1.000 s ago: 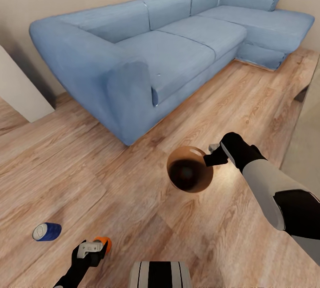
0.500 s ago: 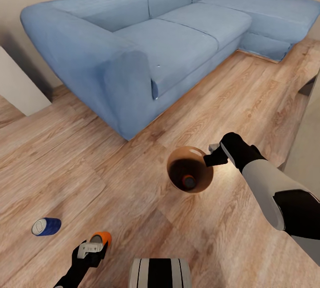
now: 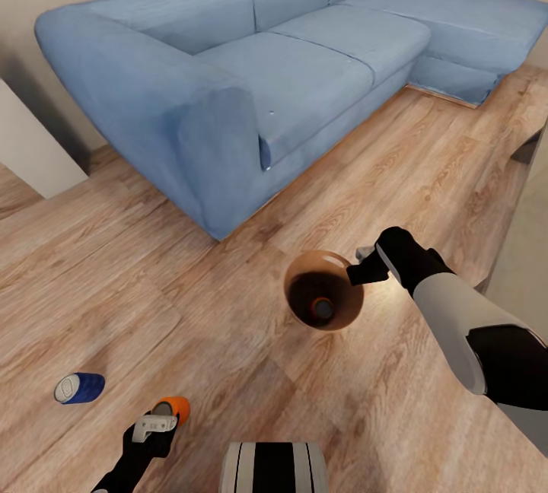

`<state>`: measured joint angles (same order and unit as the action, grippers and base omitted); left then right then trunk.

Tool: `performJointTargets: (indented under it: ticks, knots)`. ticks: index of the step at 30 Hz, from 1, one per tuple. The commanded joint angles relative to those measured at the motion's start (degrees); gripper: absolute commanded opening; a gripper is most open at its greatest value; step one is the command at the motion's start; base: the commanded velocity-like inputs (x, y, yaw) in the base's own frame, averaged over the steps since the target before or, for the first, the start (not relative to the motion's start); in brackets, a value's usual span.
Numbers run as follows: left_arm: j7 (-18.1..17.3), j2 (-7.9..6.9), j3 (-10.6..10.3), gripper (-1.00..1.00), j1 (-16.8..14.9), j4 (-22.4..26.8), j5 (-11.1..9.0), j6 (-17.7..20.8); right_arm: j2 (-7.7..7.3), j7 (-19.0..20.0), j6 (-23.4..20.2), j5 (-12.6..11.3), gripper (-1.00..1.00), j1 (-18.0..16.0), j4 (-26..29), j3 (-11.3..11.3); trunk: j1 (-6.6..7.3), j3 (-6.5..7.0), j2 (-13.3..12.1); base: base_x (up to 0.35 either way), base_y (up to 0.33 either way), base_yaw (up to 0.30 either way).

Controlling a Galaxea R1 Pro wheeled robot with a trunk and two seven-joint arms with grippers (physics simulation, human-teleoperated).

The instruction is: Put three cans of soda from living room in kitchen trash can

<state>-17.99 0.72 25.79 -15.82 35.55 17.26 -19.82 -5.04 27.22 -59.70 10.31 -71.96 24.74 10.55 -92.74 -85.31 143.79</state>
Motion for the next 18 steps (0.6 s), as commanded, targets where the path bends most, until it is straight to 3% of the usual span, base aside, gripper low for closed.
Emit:
performJointTargets:
  ticks: [1, 5, 18]
  knots:
    - [0.12, 0.02, 0.05, -1.0, 0.0, -0.04, 0.14, 0.03, 0.05, 0.29, -0.3, -1.61, -1.0, -0.02, -0.01, -0.18, 0.0, 0.0, 0.0, 0.0, 0.0, 0.0]
    - [0.16, 0.06, 0.05, -1.0, 0.0, -0.04, 0.14, 0.11, 0.01, 0.29, -0.3, -1.61, -1.0, -0.02, -0.03, -0.18, 0.0, 0.0, 0.0, 0.0, 0.0, 0.0]
    - [0.15, 0.04, 0.05, -1.0, -0.08, -0.04, 0.14, 0.36, 0.07, 0.29, -0.3, -1.87, -1.0, -0.02, -0.12, -0.18, 0.34, 2.88, -0.17, 0.0, 0.0, 0.0]
